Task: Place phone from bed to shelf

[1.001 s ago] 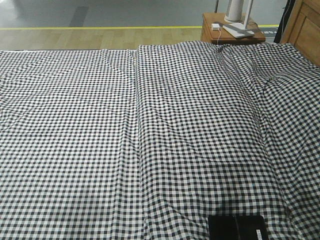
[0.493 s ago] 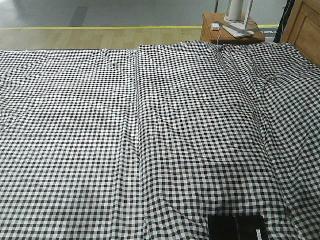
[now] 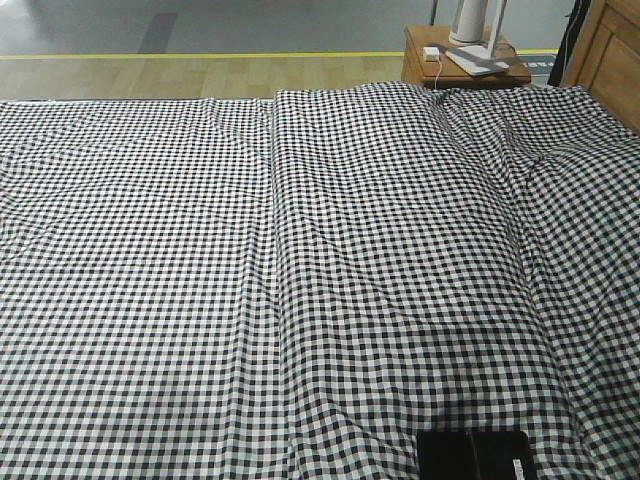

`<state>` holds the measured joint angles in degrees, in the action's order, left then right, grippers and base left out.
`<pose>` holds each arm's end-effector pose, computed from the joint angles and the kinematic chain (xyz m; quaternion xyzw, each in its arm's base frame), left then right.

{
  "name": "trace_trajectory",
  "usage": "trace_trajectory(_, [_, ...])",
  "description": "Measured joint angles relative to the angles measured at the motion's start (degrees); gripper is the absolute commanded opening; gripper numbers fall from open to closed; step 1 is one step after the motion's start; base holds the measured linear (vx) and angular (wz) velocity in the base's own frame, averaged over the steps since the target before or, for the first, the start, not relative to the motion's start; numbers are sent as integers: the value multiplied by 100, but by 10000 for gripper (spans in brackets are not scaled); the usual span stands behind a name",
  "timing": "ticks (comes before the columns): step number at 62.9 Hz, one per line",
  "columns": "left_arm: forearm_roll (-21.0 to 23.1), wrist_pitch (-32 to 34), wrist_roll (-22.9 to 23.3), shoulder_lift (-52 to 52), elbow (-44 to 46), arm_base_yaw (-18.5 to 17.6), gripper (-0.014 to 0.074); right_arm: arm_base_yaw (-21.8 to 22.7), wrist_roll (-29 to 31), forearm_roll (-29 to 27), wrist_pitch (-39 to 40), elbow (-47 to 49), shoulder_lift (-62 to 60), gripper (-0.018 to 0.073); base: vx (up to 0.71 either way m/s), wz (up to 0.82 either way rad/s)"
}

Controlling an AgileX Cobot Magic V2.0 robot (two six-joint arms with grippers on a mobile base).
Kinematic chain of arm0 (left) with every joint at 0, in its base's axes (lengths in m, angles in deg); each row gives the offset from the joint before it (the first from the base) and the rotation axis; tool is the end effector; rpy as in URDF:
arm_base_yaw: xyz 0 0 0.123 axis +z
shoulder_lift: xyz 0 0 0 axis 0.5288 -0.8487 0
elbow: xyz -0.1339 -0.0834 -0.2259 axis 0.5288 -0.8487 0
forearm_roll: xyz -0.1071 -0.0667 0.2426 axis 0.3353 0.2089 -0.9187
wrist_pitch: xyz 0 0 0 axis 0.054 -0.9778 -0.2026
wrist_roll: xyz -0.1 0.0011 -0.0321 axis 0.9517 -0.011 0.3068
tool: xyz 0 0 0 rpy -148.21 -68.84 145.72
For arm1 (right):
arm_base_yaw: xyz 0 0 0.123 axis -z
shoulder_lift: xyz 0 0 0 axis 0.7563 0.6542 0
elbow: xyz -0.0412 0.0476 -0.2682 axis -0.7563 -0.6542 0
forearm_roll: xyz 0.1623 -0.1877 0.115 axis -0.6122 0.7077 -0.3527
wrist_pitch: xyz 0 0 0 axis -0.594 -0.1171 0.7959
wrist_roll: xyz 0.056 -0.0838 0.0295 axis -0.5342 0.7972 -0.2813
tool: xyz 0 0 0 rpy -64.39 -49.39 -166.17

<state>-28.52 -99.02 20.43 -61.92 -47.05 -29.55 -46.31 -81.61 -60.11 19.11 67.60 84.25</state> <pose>0.1011 0.0034 0.1839 -0.0059 0.7473 0.0173 0.6642 0.0988 -0.0056 0.2252 0.0024 0.6076 -0.0412 0.7931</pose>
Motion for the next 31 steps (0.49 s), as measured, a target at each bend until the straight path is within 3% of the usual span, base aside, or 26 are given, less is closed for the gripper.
trace_trajectory(5, [0, 0, 0, 0, 0, 0, 1, 0, 0, -13, 593, 32, 0, -5, 0, 0])
trace_trajectory(16, [0, 0, 0, 0, 0, 0, 1, 0, 0, -297, 892, 982, 0, -5, 0, 0])
trace_trajectory(25, [0, 0, 0, 0, 0, 0, 1, 0, 0, -387, 884, 2049, 343, -5, 0, 0])
trace_trajectory(31, [0, 0, 0, 0, 0, 0, 1, 0, 0, -388, 438, 2850, 819, -5, 0, 0])
